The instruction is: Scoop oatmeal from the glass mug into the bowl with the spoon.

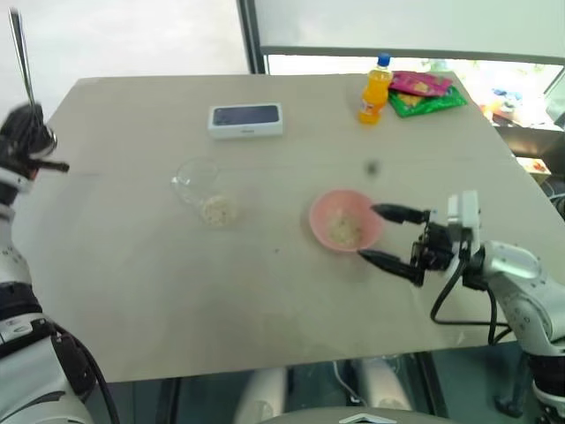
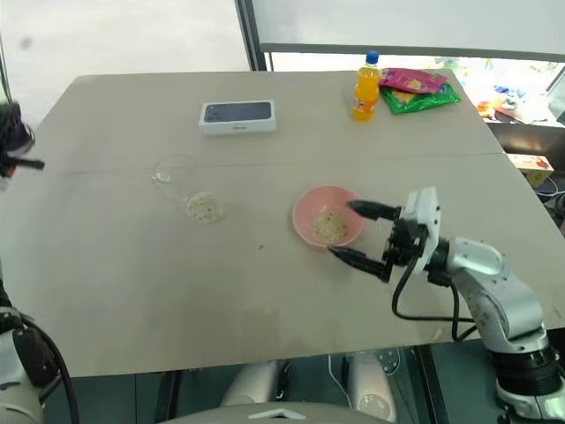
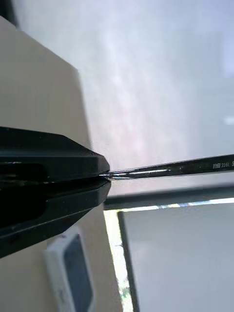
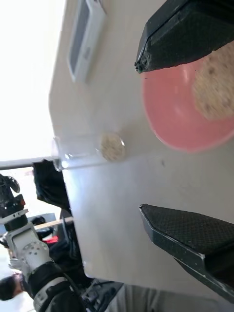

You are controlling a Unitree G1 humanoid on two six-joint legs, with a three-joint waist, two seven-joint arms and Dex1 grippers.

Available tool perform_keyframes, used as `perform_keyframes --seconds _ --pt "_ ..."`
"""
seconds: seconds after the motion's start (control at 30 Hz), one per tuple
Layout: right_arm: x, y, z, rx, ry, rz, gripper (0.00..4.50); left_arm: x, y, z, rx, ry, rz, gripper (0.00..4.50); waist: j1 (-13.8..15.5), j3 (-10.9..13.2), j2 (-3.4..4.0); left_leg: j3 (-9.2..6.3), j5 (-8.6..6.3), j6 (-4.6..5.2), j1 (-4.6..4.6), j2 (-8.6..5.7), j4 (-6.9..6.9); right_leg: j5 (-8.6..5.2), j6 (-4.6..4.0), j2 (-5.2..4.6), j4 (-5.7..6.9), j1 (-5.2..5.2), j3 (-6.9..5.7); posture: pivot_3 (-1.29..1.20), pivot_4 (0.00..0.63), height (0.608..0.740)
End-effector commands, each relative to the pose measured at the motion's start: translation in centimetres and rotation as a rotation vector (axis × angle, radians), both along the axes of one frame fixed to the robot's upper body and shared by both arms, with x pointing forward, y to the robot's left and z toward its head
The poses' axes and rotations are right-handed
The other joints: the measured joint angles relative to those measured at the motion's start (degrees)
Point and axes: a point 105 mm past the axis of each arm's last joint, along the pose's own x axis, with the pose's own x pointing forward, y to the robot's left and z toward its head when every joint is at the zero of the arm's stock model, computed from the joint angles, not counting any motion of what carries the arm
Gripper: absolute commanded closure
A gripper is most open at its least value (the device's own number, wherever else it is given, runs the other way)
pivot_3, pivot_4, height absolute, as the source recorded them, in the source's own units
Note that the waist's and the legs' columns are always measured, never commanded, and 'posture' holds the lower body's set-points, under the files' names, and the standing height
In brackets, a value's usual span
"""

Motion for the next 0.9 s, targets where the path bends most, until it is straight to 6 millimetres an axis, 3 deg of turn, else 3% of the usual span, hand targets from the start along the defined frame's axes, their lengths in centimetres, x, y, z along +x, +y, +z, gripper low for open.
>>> perform_keyframes --seconds 0.03,0.13,0.23,0.33,0.47,0.67,0.9 --pt "2.4 -0.8 3.6 0.021 -0.086 -0.142 0.0 0.0 -5.9 2.6 0.094 -0.043 -0.228 4.48 -0.1 0.1 0.09 0.03 0.01 -0.02 0.0 0.0 0.0 0.0 0.0 0.02 0.01 -0.01 0.01 0.0 0.15 0.74" --pt "3.6 0.3 7.4 0.132 -0.058 -0.163 0.0 0.0 -11.0 3.1 0.146 -0.042 -0.396 4.48 -0.2 0.2 0.28 0.08 0.03 -0.04 -0.01 0.02 0.0 0.0 0.0 0.05 0.08 -0.07 0.08 0.0 0.15 0.74" --pt "5.0 2.0 10.8 0.181 0.01 -0.217 0.0 -0.5 -16.8 2.2 0.265 -0.003 -0.59 4.48 -0.3 0.2 0.3 0.05 0.06 -0.09 -0.09 0.04 -0.03 0.0 -0.01 0.15 0.09 -0.18 0.06 0.0 0.15 0.74" --pt "5.2 3.9 13.4 0.284 0.059 -0.157 0.0 -0.7 -19.7 0.7 0.355 0.04 -0.686 4.48 -1.2 0.2 0.31 0.09 0.14 -0.2 -0.61 0.02 0.0 0.01 -0.01 0.15 0.23 -0.72 0.13 0.0 0.15 0.74" --pt "6.0 6.0 15.6 0.409 0.156 -0.11 0.0 -0.3 -21.5 -0.7 0.457 0.045 -0.718 4.48 -1.8 0.2 0.36 0.17 0.17 -0.23 -0.74 -0.03 0.02 0.01 -0.02 0.14 0.23 -0.86 0.19 0.0 0.15 0.74" --pt "6.4 8.3 17.4 0.503 0.249 -0.043 0.0 0.3 -22.5 -1.3 0.438 0.046 -0.727 4.48 -1.8 0.3 0.44 0.22 0.17 -0.22 -0.74 -0.04 0.05 0.01 -0.01 0.15 0.35 -0.93 0.23 0.0 0.15 0.74" --pt "5.4 9.6 16.5 0.471 0.301 0.02 0.0 0.9 -22.8 -1.0 0.441 0.032 -0.695 4.48 -1.8 0.3 0.45 0.22 0.17 -0.21 -0.75 -0.07 0.21 0.0 -0.01 0.15 0.6 -0.94 0.25 0.0 0.15 0.74"
